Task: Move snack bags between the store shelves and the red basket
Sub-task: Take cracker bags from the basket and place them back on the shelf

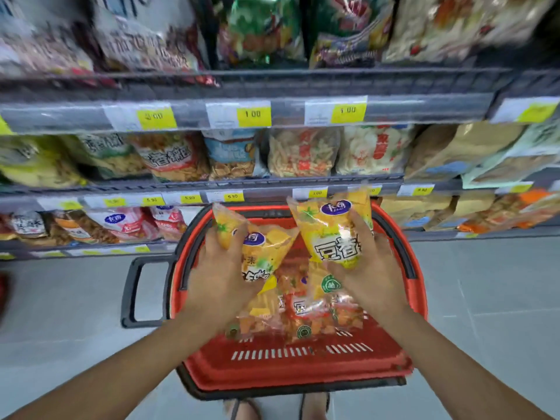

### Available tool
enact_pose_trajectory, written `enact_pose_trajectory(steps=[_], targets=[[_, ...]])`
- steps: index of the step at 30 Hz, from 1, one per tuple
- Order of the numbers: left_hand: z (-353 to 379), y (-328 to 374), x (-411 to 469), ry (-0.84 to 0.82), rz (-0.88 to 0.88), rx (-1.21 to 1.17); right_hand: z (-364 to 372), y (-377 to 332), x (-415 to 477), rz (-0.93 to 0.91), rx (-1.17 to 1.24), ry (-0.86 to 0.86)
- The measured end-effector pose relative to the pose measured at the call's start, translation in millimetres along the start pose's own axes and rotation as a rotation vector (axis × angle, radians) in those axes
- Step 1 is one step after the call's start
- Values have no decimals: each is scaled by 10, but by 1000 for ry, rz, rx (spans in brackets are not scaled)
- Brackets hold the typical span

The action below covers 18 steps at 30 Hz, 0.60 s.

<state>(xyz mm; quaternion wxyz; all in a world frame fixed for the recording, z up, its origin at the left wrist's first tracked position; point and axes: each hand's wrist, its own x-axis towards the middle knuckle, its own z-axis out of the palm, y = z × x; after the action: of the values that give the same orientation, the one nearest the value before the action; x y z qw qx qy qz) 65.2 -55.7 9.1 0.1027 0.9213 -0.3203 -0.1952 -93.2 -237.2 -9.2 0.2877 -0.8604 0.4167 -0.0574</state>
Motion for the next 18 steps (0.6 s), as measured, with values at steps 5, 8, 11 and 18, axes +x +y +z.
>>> enact_pose_trajectory(steps=[5, 8, 11, 18], targets=[[-1074, 44, -166, 162, 31, -23, -724, -787, -89, -111, 103, 153], [-1665, 83, -306, 280, 74, -71, -1117, -1216, -171, -174, 122, 245], [-2222, 155, -431, 379, 91, -87, -1515, -1673, -214, -225, 163, 326], [-3360, 287, -501, 700, 159, -198, -2363, -2448, -64, -404, 254, 479]])
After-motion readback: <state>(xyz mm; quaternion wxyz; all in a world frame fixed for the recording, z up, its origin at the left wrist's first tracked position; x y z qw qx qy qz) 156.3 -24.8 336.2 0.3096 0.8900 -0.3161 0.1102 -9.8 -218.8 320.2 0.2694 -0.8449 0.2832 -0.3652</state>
